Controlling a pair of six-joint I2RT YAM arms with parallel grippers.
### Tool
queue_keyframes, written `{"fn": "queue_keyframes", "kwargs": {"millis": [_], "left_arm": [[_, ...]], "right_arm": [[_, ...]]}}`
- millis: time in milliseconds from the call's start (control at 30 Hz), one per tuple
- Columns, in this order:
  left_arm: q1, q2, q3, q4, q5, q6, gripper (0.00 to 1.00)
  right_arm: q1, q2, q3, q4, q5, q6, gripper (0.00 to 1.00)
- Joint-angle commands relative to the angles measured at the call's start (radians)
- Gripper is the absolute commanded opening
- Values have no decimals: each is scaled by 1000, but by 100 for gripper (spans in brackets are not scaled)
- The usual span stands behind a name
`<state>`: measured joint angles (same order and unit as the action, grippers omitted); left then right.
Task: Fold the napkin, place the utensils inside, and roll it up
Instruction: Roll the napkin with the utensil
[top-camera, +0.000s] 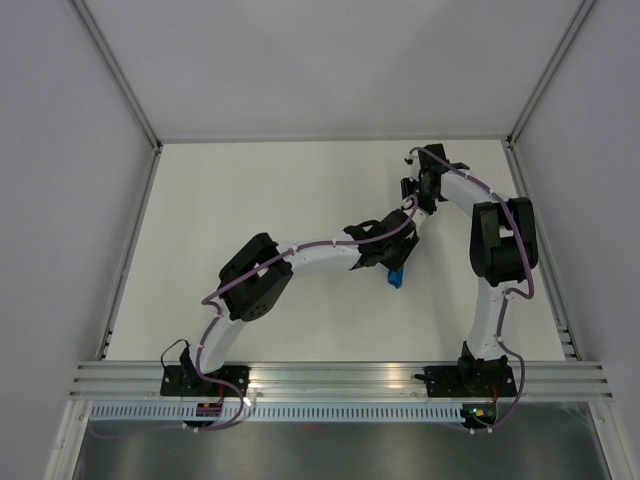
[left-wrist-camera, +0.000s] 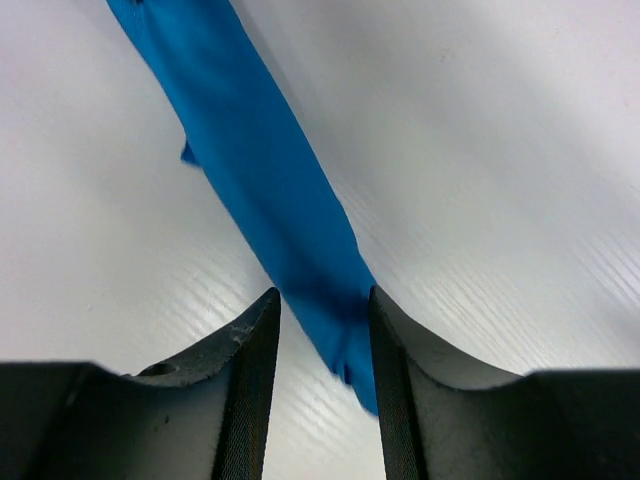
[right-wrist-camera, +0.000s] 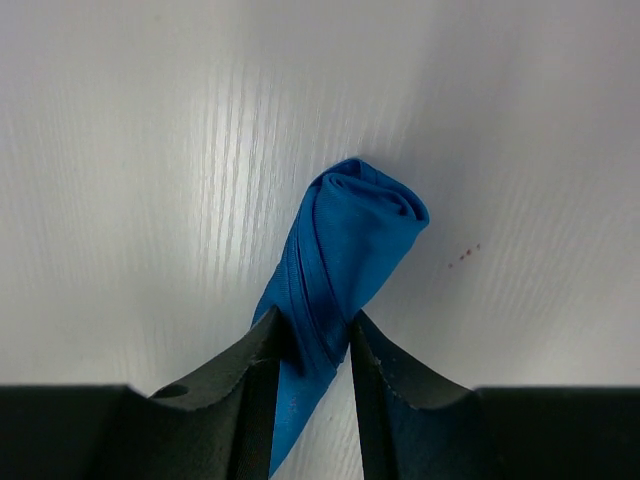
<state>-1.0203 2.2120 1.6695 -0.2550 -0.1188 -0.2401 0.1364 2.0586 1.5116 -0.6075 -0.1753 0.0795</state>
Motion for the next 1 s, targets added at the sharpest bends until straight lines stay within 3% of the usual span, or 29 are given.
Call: {"fn": "queue_keyframes", "kwargs": {"millis": [0, 100, 467, 967], "left_arm": [[6, -133, -36, -15, 36, -51, 46], [26, -216, -85, 6, 47, -74, 47], [74, -408, -270, 34, 54, -108, 47], [91, -459, -329, 34, 71, -111, 47]], "right_arm": [[15, 49, 85, -5, 169, -30, 38], [45, 84, 131, -5, 259, -64, 38], [80, 236, 326, -54, 349, -126, 38], [111, 278, 410, -71, 367, -162, 47]]}}
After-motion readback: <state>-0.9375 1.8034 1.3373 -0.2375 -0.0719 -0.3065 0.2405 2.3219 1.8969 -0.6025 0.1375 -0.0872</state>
